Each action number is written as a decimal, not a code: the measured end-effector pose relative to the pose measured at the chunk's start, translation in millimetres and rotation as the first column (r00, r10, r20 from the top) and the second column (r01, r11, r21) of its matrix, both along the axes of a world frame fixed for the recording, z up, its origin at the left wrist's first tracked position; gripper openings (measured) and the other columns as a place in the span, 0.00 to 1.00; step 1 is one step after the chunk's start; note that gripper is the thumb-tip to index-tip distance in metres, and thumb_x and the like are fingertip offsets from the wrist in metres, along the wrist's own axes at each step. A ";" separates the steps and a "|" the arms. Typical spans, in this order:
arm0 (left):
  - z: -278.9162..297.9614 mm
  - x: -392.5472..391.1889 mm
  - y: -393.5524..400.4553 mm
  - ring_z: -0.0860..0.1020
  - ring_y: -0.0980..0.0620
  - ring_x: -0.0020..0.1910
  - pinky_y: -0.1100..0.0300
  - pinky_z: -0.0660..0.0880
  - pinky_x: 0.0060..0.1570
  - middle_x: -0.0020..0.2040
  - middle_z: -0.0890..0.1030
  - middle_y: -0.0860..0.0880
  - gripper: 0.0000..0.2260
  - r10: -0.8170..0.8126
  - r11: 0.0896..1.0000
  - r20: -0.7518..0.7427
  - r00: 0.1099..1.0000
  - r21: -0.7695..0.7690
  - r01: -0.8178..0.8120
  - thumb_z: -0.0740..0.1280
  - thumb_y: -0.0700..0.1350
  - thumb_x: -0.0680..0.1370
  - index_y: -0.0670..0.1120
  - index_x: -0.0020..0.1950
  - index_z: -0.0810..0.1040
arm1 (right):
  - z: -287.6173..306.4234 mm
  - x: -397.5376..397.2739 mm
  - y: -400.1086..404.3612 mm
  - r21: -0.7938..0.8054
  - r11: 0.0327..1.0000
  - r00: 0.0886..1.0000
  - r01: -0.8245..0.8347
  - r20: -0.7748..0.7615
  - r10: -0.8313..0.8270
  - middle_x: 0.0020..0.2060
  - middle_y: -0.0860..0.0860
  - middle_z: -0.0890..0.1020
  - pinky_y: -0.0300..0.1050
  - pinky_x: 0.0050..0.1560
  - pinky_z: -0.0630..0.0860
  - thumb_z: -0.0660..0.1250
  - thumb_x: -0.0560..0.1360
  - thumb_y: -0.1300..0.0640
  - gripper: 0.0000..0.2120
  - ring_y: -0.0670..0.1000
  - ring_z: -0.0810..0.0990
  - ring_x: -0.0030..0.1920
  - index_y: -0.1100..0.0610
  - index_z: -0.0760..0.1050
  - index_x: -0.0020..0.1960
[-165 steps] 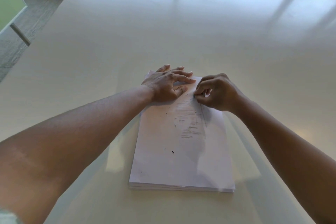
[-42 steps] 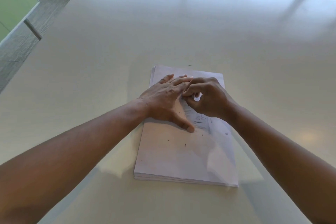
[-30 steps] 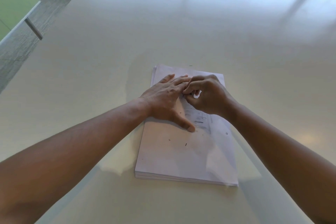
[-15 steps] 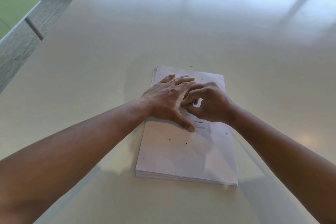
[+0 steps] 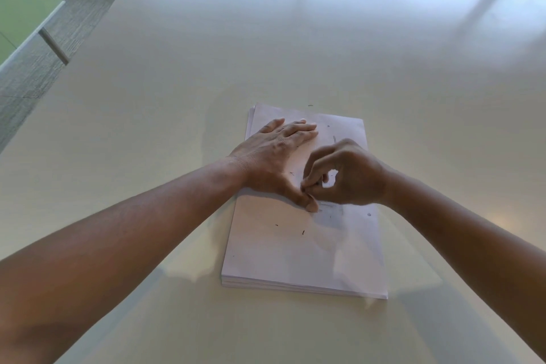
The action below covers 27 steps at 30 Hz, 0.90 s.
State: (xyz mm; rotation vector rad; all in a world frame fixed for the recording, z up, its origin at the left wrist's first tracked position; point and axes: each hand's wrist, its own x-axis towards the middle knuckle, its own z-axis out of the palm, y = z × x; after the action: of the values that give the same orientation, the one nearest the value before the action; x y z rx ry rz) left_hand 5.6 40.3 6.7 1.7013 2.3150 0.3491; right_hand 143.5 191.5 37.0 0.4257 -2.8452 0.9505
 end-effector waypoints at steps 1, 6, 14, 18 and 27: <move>0.1 0.1 -0.1 0.45 0.62 0.82 0.52 0.41 0.82 0.84 0.54 0.57 0.67 0.003 1.000 0.001 1.000 0.000 -0.003 0.65 0.85 0.54 0.49 0.84 0.55 | 0.3 3.0 -1.4 -0.007 1.000 0.999 -0.025 0.027 0.025 0.35 0.49 0.84 0.32 0.39 0.75 0.79 0.66 0.63 0.04 0.40 0.77 0.32 0.58 0.85 0.39; 1.2 0.2 -0.5 0.45 0.60 0.82 0.51 0.41 0.82 0.84 0.53 0.55 0.67 -0.012 1.000 -0.007 1.000 -0.002 0.012 0.62 0.86 0.54 0.50 0.84 0.54 | -0.4 -12.2 3.3 0.037 0.997 0.993 0.070 -0.094 -0.066 0.35 0.49 0.83 0.30 0.39 0.74 0.75 0.66 0.66 0.02 0.41 0.76 0.33 0.60 0.84 0.36; -0.5 -1.0 0.6 0.45 0.61 0.82 0.51 0.42 0.82 0.84 0.54 0.55 0.68 -0.010 1.000 -0.005 1.000 -0.001 0.010 0.62 0.87 0.53 0.50 0.84 0.54 | -0.9 -6.1 5.6 0.001 0.999 0.999 0.037 -0.033 -0.037 0.35 0.50 0.84 0.30 0.39 0.73 0.77 0.66 0.66 0.04 0.37 0.76 0.33 0.59 0.85 0.38; -1.0 0.1 0.7 0.45 0.61 0.82 0.51 0.42 0.82 0.84 0.54 0.56 0.68 -0.003 1.000 -0.004 1.000 -0.001 0.003 0.62 0.87 0.53 0.49 0.84 0.54 | 2.6 -2.2 4.0 0.013 0.999 0.997 -0.053 0.051 0.052 0.35 0.48 0.84 0.33 0.38 0.74 0.78 0.66 0.64 0.03 0.39 0.76 0.32 0.58 0.85 0.38; 3.3 0.3 0.4 0.45 0.59 0.82 0.51 0.41 0.82 0.84 0.54 0.54 0.66 -0.029 1.000 -0.020 0.999 -0.007 0.029 0.62 0.86 0.55 0.50 0.84 0.53 | 2.4 -17.7 9.3 0.048 0.993 0.992 0.112 -0.071 -0.109 0.36 0.49 0.84 0.25 0.42 0.71 0.77 0.65 0.67 0.05 0.36 0.75 0.33 0.59 0.85 0.37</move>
State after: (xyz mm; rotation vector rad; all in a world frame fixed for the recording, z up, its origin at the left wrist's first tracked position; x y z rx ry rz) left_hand 5.9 40.6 10.0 1.7412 2.3002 0.3199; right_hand 125.8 200.8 39.4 0.2960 -2.8042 0.8273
